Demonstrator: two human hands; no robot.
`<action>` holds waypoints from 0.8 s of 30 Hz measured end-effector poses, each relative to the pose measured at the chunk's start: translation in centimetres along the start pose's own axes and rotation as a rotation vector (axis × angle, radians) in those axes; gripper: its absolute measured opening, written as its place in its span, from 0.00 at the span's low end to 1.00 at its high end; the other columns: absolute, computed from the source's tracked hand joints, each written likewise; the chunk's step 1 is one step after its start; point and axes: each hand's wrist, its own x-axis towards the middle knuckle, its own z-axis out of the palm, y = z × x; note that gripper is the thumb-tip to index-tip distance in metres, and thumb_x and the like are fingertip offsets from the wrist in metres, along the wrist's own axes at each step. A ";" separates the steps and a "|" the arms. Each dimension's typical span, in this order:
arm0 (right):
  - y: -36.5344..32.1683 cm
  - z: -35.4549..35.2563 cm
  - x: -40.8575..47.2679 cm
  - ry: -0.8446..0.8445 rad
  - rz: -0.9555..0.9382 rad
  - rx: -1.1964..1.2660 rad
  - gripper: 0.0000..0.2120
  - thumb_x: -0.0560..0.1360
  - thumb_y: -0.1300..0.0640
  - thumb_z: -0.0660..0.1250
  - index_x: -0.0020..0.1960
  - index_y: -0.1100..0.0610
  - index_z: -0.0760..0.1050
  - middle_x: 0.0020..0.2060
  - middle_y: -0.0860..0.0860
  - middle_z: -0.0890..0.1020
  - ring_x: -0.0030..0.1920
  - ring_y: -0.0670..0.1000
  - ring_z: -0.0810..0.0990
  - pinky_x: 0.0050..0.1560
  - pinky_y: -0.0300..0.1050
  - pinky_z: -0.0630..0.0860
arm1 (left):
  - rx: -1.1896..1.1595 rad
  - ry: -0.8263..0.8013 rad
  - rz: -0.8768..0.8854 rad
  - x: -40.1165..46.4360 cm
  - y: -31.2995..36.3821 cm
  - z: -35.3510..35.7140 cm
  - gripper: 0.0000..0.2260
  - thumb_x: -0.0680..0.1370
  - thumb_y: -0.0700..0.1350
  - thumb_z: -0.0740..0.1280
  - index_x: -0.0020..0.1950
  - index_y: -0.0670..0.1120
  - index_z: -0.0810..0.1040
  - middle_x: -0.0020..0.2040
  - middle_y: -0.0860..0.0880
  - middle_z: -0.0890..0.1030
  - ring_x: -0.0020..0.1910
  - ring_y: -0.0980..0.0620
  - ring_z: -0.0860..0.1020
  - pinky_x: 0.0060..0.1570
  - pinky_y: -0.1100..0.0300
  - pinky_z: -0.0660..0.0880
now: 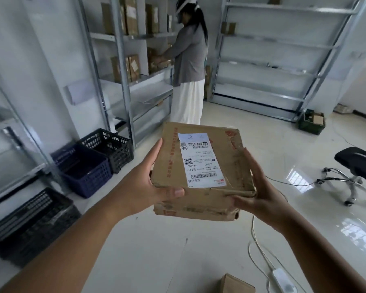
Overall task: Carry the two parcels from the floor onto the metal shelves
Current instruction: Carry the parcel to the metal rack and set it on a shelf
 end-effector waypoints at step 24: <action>-11.8 28.8 15.0 -0.576 -0.245 0.005 0.57 0.66 0.56 0.82 0.81 0.38 0.49 0.69 0.34 0.77 0.71 0.37 0.75 0.70 0.41 0.76 | 0.036 0.722 -0.193 -20.8 -2.3 -22.8 0.58 0.57 0.67 0.81 0.81 0.72 0.53 0.67 0.70 0.79 0.71 0.61 0.76 0.75 0.46 0.72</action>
